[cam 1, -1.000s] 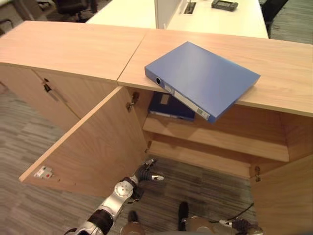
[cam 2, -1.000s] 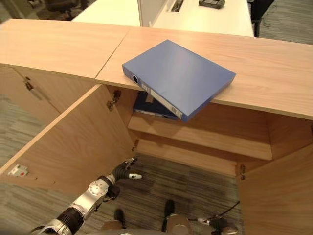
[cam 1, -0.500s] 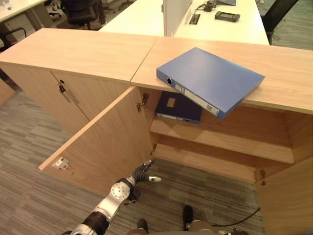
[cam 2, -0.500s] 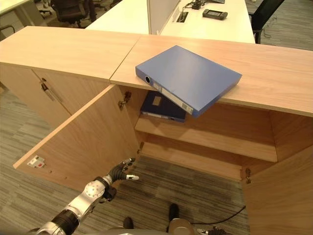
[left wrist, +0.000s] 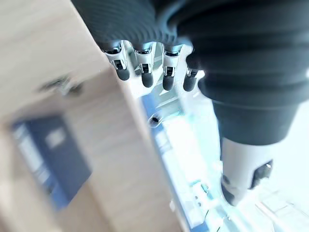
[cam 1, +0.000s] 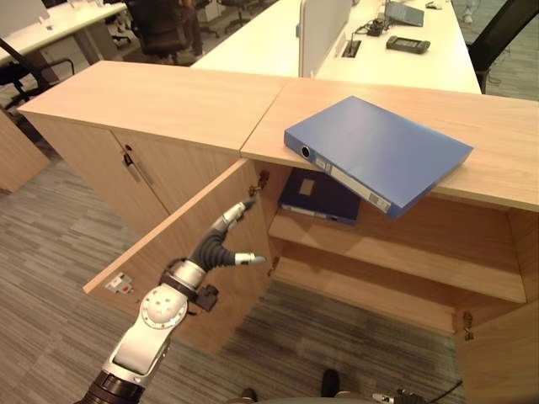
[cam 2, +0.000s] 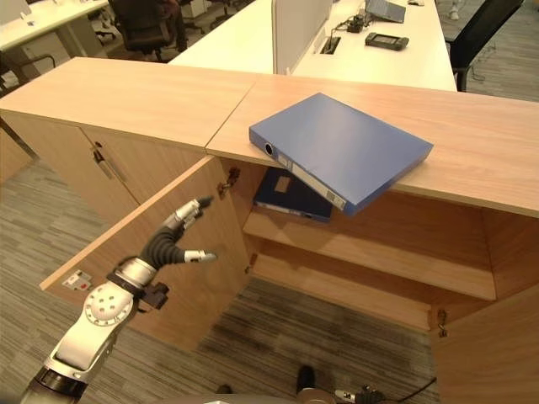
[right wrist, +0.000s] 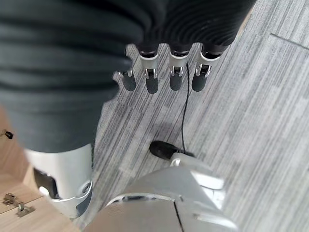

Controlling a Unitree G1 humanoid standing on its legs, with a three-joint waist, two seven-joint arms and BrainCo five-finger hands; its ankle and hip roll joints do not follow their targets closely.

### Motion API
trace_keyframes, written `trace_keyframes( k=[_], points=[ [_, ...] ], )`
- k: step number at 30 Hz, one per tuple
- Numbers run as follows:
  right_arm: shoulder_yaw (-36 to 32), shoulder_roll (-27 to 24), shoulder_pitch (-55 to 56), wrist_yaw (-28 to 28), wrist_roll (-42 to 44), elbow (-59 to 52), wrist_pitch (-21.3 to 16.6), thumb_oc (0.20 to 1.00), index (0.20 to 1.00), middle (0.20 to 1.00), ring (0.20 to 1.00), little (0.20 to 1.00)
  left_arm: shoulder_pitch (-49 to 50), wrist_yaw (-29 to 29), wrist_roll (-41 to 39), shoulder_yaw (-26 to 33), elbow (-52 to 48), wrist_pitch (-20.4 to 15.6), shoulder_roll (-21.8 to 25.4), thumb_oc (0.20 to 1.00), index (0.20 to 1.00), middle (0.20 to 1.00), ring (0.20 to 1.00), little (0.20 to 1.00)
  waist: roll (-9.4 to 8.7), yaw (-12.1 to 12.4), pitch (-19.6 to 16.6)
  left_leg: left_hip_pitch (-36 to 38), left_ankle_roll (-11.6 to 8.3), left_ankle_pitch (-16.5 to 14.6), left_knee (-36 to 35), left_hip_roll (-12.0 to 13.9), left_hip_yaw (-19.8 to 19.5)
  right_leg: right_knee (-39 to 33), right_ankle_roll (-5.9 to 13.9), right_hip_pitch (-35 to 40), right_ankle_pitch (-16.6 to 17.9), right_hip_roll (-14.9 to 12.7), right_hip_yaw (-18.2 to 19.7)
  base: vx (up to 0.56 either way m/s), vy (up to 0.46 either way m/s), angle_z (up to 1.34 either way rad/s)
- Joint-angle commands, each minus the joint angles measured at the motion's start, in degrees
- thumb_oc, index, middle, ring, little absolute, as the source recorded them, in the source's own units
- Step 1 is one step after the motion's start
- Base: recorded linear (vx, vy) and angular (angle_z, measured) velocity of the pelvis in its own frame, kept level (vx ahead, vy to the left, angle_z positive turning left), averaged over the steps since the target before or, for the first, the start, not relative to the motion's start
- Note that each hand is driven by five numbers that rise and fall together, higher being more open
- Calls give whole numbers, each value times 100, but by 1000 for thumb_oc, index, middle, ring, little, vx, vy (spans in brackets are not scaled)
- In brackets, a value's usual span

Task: Put the empty folder in the office cabinet

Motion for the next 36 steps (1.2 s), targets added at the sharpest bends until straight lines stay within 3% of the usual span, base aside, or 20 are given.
trace_keyframes(
  k=[1, 8, 24, 36],
  points=[
    [242, 251, -92, -54, 79, 333, -14, 1000, 1000, 1000, 1000, 1000, -684, 699, 754, -128, -239, -518, 63, 1000, 1000, 1000, 1000, 1000, -430, -141, -130, -128, -213, -88, -3, -52, -128, 40, 610, 186, -218, -213, 125, 32, -3, -4],
    [283, 268, -8, -209, 114, 388, -44, 1000, 1000, 1000, 1000, 1000, -1746, 1260, 1900, -562, -83, -549, 294, 1000, 1000, 1000, 1000, 1000, -413, -294, -217, -38, -221, -147, -3, -37, -47, 40, 640, 189, -221, -201, 182, 17, -11, -7],
    [272, 24, -15, -355, 171, 603, -15, 1000, 1000, 1000, 1000, 1000, -4360, 1387, 3238, -2433, 1521, -390, 325, 1000, 1000, 1000, 1000, 1000, -323, -676, -398, 57, -246, -203, -3, 39, 149, 40, 681, 163, -196, -171, 297, -2, -1, -6],
    [227, -30, 12, -335, 321, 681, -6, 1000, 1000, 1000, 1000, 1000, -5045, 1631, 4101, -2845, 2716, -15, 260, 1000, 1000, 1000, 1000, 1000, -283, -815, -455, 126, -260, -241, -3, 72, 295, 40, 706, 162, -181, -139, 395, -1, 0, -5]
  ],
)
